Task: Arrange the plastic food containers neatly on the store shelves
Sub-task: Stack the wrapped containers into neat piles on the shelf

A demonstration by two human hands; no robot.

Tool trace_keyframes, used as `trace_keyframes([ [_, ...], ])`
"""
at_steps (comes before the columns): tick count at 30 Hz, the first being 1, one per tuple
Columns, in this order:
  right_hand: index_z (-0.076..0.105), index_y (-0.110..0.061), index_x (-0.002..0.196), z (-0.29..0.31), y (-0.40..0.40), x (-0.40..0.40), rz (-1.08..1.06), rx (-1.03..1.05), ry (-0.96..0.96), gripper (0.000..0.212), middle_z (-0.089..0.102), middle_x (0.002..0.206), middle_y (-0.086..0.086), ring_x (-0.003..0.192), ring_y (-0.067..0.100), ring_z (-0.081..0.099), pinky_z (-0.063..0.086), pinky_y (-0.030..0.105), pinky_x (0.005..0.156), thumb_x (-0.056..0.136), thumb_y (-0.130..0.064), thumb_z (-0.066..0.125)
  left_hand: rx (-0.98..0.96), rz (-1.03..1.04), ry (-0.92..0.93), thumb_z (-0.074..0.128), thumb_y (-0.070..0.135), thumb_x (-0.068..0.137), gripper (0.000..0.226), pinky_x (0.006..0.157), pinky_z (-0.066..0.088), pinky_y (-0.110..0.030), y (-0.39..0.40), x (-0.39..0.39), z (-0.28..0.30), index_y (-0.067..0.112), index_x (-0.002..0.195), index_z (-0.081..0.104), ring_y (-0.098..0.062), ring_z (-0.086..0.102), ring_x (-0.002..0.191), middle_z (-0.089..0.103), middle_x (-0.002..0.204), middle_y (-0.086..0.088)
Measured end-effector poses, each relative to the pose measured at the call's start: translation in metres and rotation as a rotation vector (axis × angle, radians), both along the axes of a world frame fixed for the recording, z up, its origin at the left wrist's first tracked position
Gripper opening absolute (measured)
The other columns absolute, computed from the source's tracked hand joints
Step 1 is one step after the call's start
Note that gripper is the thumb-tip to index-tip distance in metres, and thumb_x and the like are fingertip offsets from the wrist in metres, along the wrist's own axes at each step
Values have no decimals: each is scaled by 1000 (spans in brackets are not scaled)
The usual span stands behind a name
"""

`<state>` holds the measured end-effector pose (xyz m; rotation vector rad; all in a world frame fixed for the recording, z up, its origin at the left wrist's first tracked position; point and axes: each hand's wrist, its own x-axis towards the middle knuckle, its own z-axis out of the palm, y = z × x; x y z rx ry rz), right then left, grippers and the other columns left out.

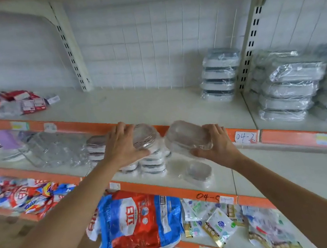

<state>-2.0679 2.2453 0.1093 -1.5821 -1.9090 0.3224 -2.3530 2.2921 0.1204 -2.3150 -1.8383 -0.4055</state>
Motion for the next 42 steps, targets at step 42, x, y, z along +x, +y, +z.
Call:
trace_keyframes([
  [42, 33, -30, 141, 93, 154, 104, 136, -300, -305, 82, 39, 124, -1, 117, 23, 43, 39, 37, 100, 72, -50, 74, -474, -616, -399, 75, 62, 56, 105, 97, 41, -21, 160, 158, 48, 27, 144, 28, -3, 45, 114, 28, 133, 11],
])
